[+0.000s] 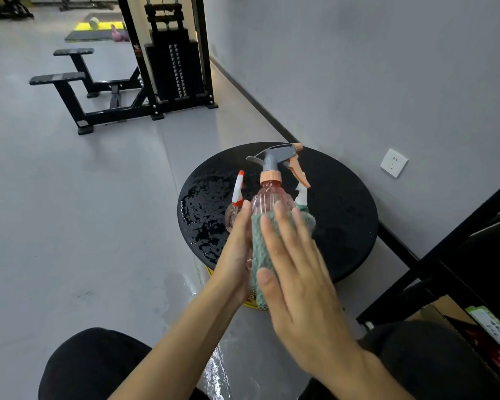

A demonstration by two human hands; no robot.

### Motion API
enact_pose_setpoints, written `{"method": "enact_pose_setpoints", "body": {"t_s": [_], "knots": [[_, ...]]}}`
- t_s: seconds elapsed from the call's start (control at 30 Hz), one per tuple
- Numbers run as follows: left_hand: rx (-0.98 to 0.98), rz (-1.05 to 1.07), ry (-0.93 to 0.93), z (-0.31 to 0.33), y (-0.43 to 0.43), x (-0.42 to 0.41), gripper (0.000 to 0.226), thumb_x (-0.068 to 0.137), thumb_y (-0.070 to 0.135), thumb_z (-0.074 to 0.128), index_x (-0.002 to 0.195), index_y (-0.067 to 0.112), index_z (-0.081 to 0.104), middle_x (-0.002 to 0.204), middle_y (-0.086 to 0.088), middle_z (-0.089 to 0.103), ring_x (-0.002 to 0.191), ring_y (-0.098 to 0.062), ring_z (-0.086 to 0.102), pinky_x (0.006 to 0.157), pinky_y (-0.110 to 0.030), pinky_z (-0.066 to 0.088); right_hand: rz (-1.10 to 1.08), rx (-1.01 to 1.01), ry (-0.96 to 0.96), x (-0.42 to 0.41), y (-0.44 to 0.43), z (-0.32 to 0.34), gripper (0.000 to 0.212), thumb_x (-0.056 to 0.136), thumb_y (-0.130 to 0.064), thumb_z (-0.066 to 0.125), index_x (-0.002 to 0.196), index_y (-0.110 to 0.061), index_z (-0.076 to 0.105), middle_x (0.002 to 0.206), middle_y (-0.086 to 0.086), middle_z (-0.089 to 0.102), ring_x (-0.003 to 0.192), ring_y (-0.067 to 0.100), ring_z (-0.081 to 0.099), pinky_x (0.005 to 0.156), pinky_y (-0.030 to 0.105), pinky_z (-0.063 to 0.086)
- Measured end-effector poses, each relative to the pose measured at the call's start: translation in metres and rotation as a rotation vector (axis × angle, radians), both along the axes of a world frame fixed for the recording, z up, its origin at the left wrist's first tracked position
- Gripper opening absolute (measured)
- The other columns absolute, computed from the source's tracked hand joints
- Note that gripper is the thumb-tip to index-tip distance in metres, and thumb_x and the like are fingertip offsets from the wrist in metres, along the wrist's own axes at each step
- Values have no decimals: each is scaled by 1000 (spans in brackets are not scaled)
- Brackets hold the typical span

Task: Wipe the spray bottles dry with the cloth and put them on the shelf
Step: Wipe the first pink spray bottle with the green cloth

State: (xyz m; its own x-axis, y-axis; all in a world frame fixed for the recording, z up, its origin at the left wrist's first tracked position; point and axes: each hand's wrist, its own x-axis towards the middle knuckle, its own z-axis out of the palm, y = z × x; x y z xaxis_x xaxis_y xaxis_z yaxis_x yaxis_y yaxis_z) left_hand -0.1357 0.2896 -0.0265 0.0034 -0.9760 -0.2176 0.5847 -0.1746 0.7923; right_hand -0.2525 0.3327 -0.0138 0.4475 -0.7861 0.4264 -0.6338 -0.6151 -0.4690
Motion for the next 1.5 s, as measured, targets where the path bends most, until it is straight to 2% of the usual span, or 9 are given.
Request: {"method": "enact_pose_setpoints", "body": {"t_s": [0.07,0.33,0.6,0.83,1.0,1.07,1.23,1.33,1.5], "knots": [[12,-22,3,-3,1,-1,57,91,59,46,111,12,71,115,-16,69,110,-26,66,98,-38,47,-1,-8,10,1,6,-3,56,101,-40,18,154,-25,10,163,-11,-1,150,13,-4,116,53,22],[44,-125,-20,-7,19,-12,49,94,62,34,114,33,68,102,2,75,81,-16,73,54,-32,55,-126,52,-33,9,-49,17,63,97,-52,9,154,-25,12,163,-9,-1,147,5,-12,122,33,3],[47,-22,43,-4,13,-4,58,91,56,41,120,13,67,121,-14,68,110,-22,66,90,-30,54,-62,18,-25,5,2,-5,59,101,-39,21,155,-24,1,162,-11,-8,149,12,-11,119,38,11],[22,-136,-29,-4,24,-18,42,96,54,36,111,33,68,97,2,76,80,-13,73,53,-29,55,-101,77,-95,0,-40,20,58,99,-48,14,154,-29,10,162,-17,0,146,-1,-11,118,18,-1],[5,-40,-22,-8,15,-11,52,90,63,44,112,24,72,116,-9,68,105,-23,62,91,-40,42,-50,-6,-45,-2,-11,4,60,97,-42,30,154,-30,13,162,-16,0,149,11,-6,119,30,9],[15,-33,4,-9,15,-8,57,90,65,44,106,19,75,113,-12,68,105,-26,61,89,-37,43,-21,-66,-99,-3,-2,-7,56,98,-30,33,152,-28,21,162,-13,8,150,16,1,121,33,13],[26,-77,22,-8,20,-12,49,94,56,38,90,24,75,82,1,73,66,-13,69,49,-23,52,24,-58,-367,-5,-17,5,45,99,-15,39,143,-17,43,154,-7,34,147,12,20,115,36,31],[48,-39,86,-8,24,-17,49,99,50,34,105,22,74,104,-4,74,86,-18,73,62,-29,57,6,-159,-386,-1,-42,33,41,100,-15,43,141,-11,45,150,0,39,147,17,24,117,31,27],[86,-63,109,-9,25,-19,57,95,57,35,93,21,79,100,-10,75,88,-26,73,77,-38,57,-28,-128,-166,6,-77,61,43,101,-16,43,145,-14,41,156,2,33,149,17,10,119,36,20]]}}
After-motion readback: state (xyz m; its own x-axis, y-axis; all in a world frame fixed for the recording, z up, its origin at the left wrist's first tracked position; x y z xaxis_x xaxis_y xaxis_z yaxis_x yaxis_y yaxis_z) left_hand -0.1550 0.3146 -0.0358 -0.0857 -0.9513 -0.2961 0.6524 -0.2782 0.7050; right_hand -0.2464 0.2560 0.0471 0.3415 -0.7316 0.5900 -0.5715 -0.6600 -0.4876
